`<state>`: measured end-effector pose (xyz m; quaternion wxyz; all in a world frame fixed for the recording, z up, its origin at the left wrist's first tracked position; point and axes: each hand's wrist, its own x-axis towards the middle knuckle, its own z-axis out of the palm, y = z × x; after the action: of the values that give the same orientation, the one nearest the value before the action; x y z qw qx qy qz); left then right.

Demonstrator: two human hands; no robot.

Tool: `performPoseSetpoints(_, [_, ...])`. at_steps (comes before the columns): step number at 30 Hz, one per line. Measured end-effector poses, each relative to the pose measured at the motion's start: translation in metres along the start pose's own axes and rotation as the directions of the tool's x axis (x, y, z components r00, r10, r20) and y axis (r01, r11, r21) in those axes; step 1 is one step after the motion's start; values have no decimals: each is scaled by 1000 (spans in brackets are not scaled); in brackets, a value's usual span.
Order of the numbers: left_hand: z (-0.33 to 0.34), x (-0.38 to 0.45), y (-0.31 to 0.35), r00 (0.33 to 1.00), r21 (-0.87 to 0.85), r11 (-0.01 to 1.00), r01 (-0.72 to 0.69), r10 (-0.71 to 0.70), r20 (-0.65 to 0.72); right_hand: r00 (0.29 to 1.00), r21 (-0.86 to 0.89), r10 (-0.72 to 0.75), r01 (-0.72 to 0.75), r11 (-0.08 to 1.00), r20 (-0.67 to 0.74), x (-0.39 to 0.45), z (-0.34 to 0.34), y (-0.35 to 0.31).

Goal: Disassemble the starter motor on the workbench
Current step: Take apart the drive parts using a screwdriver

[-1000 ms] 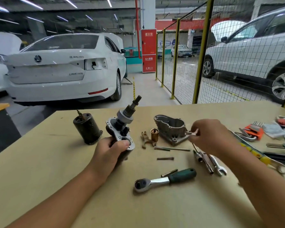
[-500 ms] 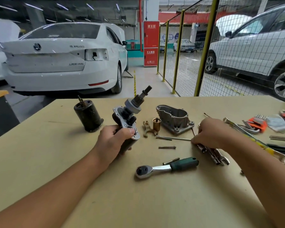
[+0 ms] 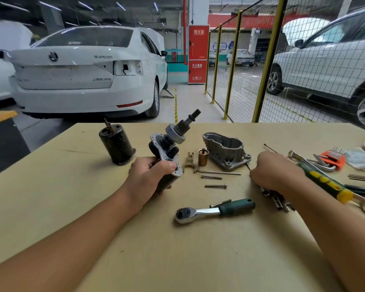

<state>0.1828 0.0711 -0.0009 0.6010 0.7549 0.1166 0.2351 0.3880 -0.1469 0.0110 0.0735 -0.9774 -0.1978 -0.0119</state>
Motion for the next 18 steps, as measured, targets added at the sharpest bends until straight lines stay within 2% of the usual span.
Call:
performPoseSetpoints(3, [-1, 0, -2, 1000, -5, 1000, 5, -5, -7, 1000, -57, 6, -6, 998, 2, -2, -1, -1])
performPoseSetpoints(8, [-2, 1, -4, 999, -29, 1000, 4, -5, -33, 997, -103, 36, -43, 994, -73, -2, 2, 0])
performPoseSetpoints(14, [0, 2, -3, 997, -81, 997, -3, -3, -76, 1000, -104, 10, -12, 994, -13, 0, -4, -3])
performPoseSetpoints(18, [1, 2, -2, 995, -102, 995, -13, 2, -102, 998, -106, 50, -54, 993, -41, -4, -3, 0])
